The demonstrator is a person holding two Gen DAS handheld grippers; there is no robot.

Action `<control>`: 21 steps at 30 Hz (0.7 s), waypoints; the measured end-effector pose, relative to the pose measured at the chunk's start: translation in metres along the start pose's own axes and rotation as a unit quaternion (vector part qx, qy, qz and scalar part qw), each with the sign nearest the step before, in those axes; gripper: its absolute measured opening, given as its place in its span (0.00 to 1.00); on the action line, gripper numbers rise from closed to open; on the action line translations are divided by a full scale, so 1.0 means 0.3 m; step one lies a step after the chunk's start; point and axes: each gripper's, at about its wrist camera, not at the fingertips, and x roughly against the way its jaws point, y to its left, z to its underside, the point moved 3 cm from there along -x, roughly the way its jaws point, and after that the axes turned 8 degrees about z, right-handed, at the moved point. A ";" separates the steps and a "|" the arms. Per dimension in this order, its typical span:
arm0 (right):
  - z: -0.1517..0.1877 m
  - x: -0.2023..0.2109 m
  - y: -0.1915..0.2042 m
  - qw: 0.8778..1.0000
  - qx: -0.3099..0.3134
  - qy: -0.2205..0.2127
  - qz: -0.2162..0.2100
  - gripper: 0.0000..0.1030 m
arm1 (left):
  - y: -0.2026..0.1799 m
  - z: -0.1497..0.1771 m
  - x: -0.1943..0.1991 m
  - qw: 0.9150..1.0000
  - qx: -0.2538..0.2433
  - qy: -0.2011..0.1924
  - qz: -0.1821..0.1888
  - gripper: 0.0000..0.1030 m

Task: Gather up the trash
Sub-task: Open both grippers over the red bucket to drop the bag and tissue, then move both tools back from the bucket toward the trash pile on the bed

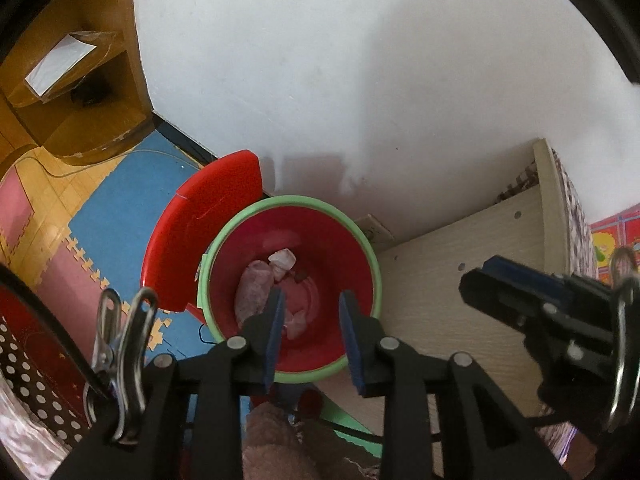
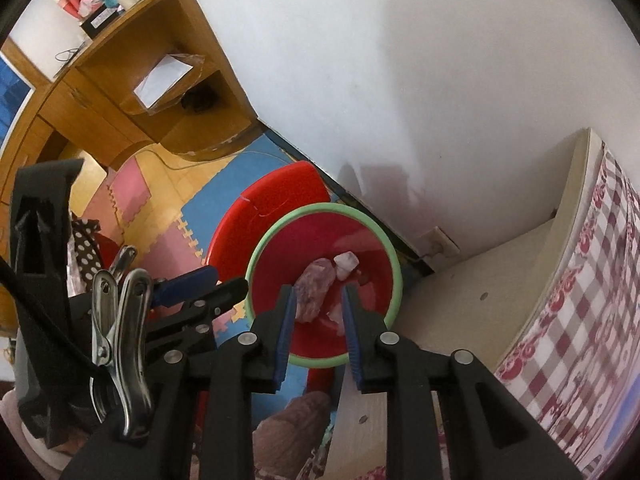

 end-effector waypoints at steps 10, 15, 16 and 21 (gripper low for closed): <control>0.033 0.087 -0.010 0.999 -0.007 -0.032 -0.010 0.24 | -0.022 0.029 0.077 1.000 0.001 -0.019 -0.006 0.28; 0.053 0.166 -0.008 0.998 -0.003 -0.058 -0.023 0.24 | -0.043 0.045 0.148 0.999 0.009 -0.036 -0.011 0.28; 0.057 0.178 -0.006 0.998 -0.002 -0.062 -0.026 0.24 | -0.050 0.051 0.168 0.999 0.007 -0.041 -0.013 0.28; 0.083 0.248 0.010 0.996 0.013 -0.082 -0.040 0.26 | -0.082 0.080 0.256 0.998 -0.001 -0.061 -0.030 0.28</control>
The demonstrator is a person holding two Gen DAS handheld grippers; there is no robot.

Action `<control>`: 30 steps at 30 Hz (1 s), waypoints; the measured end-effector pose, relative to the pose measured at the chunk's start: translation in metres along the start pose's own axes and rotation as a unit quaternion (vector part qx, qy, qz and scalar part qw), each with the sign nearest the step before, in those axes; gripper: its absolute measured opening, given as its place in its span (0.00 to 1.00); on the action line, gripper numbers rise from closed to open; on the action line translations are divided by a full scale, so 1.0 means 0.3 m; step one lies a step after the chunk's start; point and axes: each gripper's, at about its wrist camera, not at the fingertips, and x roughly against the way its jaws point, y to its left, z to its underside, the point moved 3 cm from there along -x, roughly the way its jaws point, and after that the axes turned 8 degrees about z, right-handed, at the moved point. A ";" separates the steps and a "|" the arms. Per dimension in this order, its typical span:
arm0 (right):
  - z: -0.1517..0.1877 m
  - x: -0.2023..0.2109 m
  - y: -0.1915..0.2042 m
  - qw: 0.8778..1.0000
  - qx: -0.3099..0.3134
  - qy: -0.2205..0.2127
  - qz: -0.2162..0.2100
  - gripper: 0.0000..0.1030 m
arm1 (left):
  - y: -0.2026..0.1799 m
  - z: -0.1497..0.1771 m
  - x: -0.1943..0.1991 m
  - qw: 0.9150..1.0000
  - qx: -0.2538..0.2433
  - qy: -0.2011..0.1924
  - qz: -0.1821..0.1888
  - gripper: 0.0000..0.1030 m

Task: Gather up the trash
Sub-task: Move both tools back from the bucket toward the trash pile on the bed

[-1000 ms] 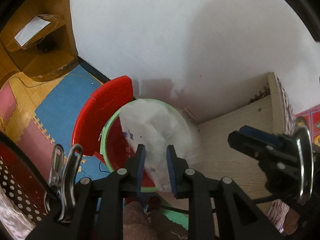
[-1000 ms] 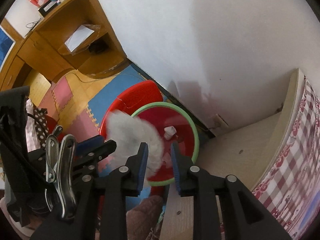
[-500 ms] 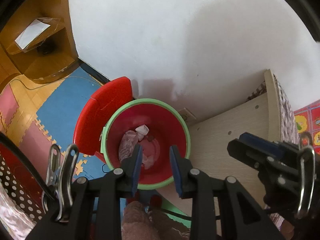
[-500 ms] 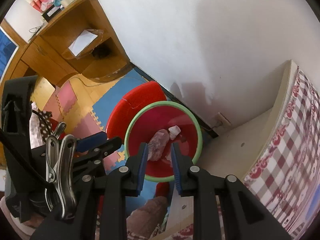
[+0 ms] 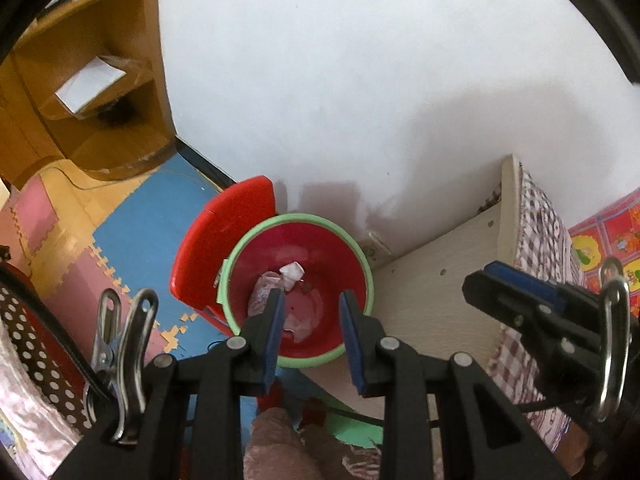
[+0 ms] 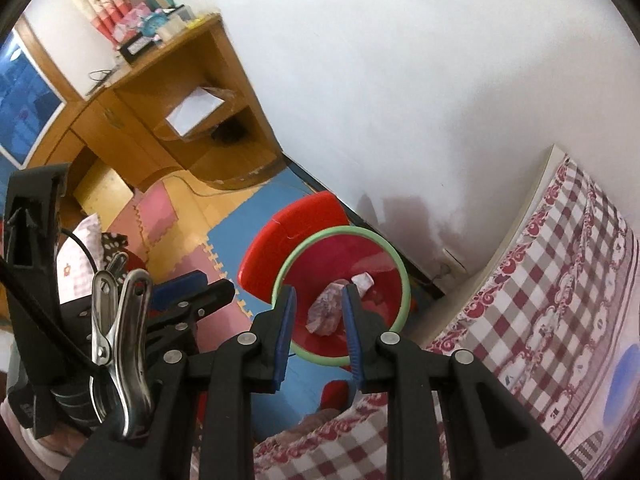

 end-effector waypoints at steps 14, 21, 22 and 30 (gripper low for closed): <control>0.064 0.190 0.053 0.995 0.060 -0.059 -0.056 0.27 | -0.057 0.127 0.240 0.997 0.032 -0.066 -0.038 0.28; 0.137 0.262 0.075 0.988 0.091 -0.088 -0.084 0.28 | -0.109 0.228 0.335 0.993 0.043 -0.090 -0.069 0.28; 0.150 0.274 0.080 0.988 0.095 -0.093 -0.083 0.28 | -0.119 0.247 0.347 0.992 0.044 -0.094 -0.075 0.28; 0.242 0.361 0.065 0.986 0.099 -0.097 -0.097 0.28 | -0.169 0.343 0.407 0.990 0.059 -0.106 -0.076 0.28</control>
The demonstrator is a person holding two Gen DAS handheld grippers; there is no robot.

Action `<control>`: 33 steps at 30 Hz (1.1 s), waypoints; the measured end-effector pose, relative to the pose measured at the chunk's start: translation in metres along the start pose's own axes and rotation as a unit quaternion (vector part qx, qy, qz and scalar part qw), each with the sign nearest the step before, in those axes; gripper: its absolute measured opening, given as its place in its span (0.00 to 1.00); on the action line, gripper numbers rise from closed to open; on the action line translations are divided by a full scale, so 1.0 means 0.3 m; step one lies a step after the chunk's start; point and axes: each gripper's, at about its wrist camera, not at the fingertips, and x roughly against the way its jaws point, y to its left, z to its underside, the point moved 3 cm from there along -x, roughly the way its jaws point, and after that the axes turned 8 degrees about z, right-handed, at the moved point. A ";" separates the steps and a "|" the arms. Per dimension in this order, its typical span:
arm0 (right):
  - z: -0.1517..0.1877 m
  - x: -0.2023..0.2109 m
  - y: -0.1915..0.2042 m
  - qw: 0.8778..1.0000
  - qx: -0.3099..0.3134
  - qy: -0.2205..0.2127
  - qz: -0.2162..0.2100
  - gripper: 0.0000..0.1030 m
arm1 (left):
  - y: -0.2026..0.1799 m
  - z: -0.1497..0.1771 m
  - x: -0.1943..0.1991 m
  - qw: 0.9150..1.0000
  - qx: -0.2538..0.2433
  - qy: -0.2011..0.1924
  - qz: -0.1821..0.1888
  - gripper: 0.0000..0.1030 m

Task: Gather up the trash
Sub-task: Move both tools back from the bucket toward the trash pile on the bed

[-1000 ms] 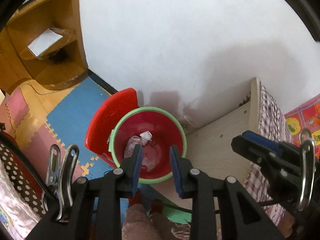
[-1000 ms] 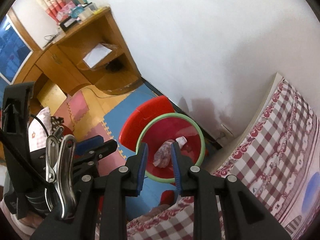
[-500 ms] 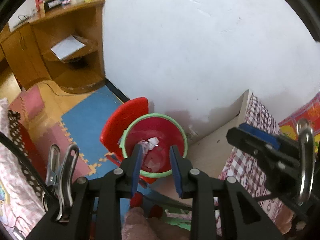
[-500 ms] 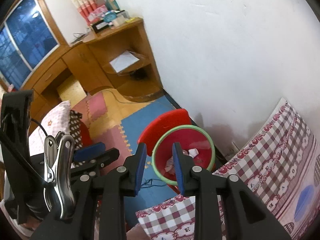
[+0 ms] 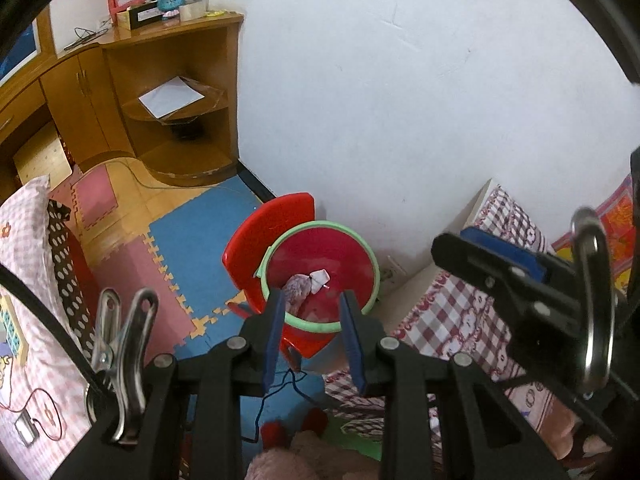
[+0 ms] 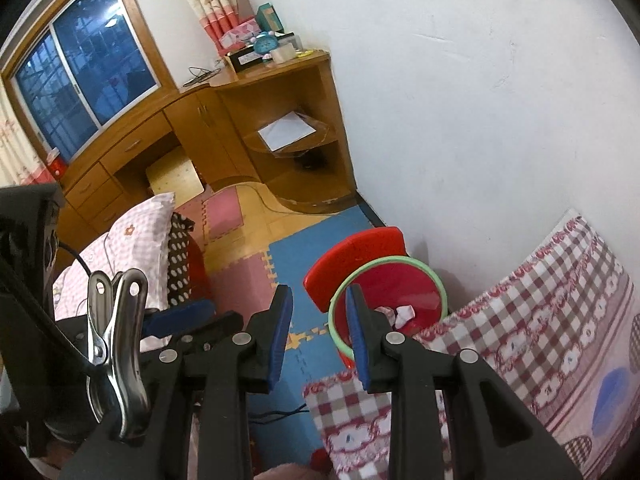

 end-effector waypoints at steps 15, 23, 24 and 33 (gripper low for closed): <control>0.193 0.263 0.005 0.997 -0.065 -0.022 0.019 0.28 | -0.086 0.131 0.179 0.998 -0.044 -0.016 0.031 0.28; 0.343 0.444 -0.039 0.990 -0.117 -0.049 0.057 0.28 | -0.194 0.234 0.277 0.994 -0.088 -0.016 0.067 0.28; 0.363 0.465 -0.047 0.989 -0.124 -0.050 0.061 0.28 | -0.205 0.244 0.280 0.993 -0.093 -0.015 0.070 0.28; 0.512 0.623 -0.177 0.972 -0.190 -0.058 0.123 0.28 | -0.395 0.348 0.298 0.980 -0.157 0.012 0.123 0.28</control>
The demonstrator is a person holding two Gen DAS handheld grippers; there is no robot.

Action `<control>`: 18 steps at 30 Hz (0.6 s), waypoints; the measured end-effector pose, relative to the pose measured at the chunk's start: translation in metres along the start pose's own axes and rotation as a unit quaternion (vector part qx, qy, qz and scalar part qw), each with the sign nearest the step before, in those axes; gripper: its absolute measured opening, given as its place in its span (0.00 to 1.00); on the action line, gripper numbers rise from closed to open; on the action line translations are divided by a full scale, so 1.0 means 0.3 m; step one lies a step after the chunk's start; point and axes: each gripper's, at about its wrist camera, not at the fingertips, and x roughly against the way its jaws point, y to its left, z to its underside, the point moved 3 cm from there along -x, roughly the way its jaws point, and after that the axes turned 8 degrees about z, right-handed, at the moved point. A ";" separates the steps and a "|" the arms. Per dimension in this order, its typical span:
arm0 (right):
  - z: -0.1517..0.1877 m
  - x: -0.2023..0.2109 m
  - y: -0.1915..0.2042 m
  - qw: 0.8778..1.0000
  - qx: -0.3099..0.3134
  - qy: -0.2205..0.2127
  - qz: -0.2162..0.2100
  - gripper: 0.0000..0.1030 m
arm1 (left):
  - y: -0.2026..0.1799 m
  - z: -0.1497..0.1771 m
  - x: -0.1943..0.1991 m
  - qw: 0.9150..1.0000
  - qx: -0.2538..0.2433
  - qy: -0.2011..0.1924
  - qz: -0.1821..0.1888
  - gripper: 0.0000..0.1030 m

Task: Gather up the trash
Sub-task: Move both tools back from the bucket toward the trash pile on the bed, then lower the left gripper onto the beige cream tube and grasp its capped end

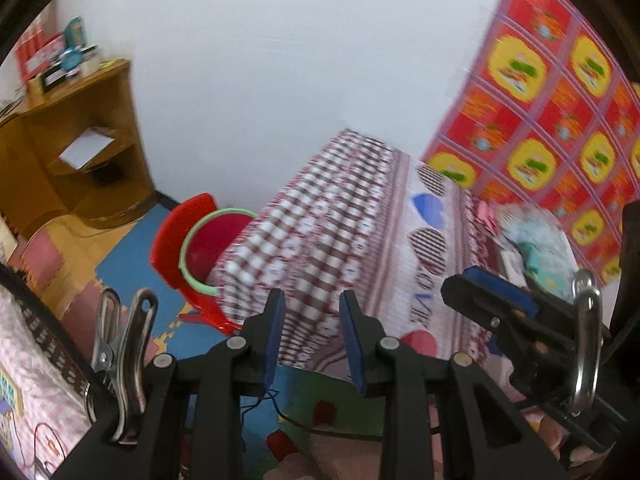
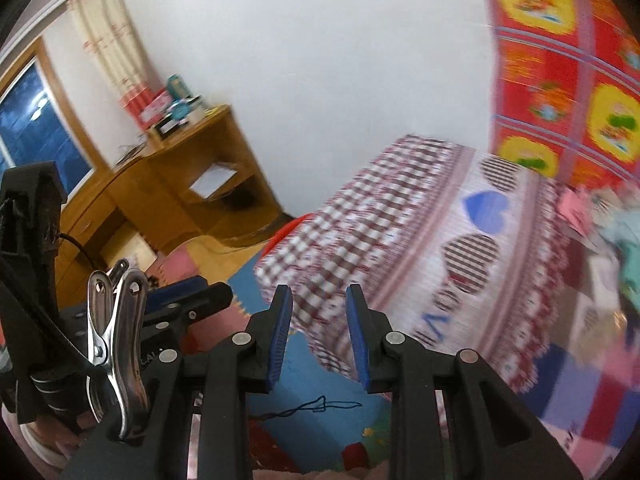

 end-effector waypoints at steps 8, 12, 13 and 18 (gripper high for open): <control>0.047 0.081 -0.191 0.998 -0.048 -0.009 0.043 0.28 | -0.168 -0.011 -0.068 0.998 -0.039 0.020 0.035 0.28; 0.068 0.117 -0.304 0.996 -0.071 -0.006 0.061 0.28 | -0.273 -0.016 -0.119 0.997 -0.055 0.034 0.049 0.28; 0.076 0.125 -0.327 0.995 -0.075 -0.005 0.065 0.28 | -0.298 -0.014 -0.128 0.996 -0.060 0.037 0.052 0.28; 0.117 0.170 -0.481 0.992 -0.091 0.004 0.092 0.28 | -0.433 0.000 -0.197 0.993 -0.080 0.056 0.065 0.28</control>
